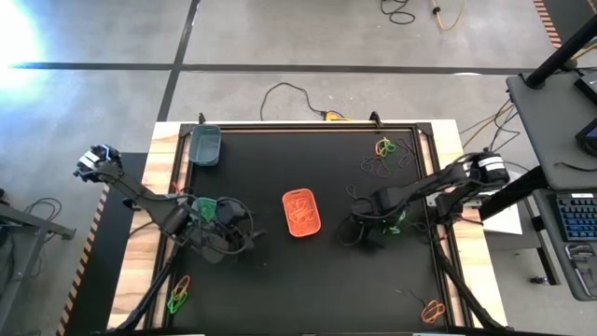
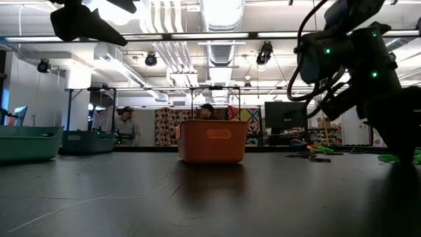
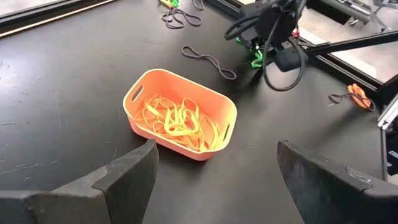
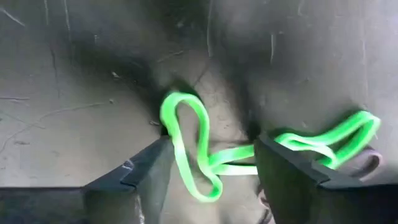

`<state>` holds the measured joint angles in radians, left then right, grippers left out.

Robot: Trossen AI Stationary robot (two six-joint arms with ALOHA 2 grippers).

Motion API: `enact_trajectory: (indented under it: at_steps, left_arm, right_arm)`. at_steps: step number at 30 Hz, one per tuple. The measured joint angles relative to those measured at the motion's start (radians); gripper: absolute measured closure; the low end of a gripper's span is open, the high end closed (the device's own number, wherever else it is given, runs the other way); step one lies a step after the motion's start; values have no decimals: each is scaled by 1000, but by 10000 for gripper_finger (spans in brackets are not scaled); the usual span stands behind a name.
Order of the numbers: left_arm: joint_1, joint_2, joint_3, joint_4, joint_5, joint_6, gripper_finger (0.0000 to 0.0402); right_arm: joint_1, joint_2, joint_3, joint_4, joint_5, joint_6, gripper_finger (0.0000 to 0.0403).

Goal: Sort rubber bands into baskets
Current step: Move the green rubber band

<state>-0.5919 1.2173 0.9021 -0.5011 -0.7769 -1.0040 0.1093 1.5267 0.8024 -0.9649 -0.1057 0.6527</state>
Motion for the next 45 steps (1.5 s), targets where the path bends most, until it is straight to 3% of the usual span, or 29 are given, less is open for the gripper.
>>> enact_trajectory:
  at_steps: [6, 14, 21, 25, 33, 41, 45]
  left_arm:
    - [0, -35, 0, -23, 0, 0, 91]
    - [1, -152, 1, -109, -29, 44, 113]
    - [1, -223, -1, -105, -80, 133, 124]
    - [1, -239, -31, -63, -108, 173, 124]
    - [12, -261, -163, 119, -103, 170, 124]
    - [21, -293, -205, 111, -104, 51, 124]
    - [59, -292, -199, 2, -100, -62, 124]
  right_arm:
    - [1, 17, -7, 43, -21, -18, 257]
    - [2, -8, -11, 76, -30, -13, 382]
    - [-5, -76, 138, -14, -5, 13, 394]
    - [-63, -58, 284, 3, 73, -48, 394]
    - [-300, 200, 582, 158, 82, -348, 394]
    - [-427, 540, 926, 197, 77, -591, 394]
    - [-450, 675, 1073, 182, 65, -642, 392]
